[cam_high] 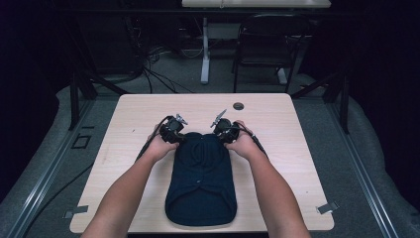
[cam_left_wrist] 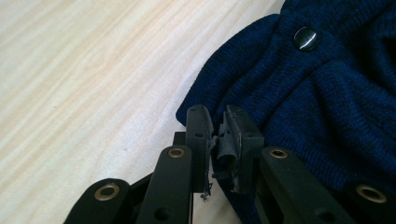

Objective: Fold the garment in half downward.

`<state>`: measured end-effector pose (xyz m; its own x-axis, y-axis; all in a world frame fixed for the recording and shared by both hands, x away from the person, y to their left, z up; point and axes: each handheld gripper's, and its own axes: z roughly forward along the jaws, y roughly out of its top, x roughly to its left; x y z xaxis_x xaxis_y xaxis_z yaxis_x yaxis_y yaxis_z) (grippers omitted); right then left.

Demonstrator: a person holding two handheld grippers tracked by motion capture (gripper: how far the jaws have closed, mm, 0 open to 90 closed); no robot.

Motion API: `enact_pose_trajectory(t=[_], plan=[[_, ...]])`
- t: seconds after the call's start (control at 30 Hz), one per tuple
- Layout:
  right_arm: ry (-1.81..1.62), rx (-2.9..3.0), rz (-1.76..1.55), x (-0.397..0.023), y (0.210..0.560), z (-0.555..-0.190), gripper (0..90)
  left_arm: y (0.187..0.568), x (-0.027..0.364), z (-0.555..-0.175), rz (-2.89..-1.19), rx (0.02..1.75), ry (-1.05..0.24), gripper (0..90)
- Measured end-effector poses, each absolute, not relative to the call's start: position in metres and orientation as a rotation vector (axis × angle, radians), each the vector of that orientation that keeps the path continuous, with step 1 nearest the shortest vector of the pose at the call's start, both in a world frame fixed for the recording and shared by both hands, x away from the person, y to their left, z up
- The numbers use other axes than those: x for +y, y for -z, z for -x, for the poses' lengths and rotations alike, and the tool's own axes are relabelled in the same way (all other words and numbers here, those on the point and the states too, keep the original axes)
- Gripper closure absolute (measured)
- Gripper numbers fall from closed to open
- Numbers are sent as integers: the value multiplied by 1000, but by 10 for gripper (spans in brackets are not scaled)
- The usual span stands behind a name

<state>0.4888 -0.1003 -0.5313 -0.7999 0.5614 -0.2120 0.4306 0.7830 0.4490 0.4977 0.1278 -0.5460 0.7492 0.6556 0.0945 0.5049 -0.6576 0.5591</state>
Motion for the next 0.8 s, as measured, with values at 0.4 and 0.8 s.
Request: enact_pose_trajectory(t=[0.4, 0.8], plan=[[-619, 2589, -681, -109, 505, -479, 789, 511, 130, -488, -2402, 799, -486, 802], [-636, 2502, -609, -109, 453, -474, 803, 456, 133, -486, -2352, 743, -597, 806]])
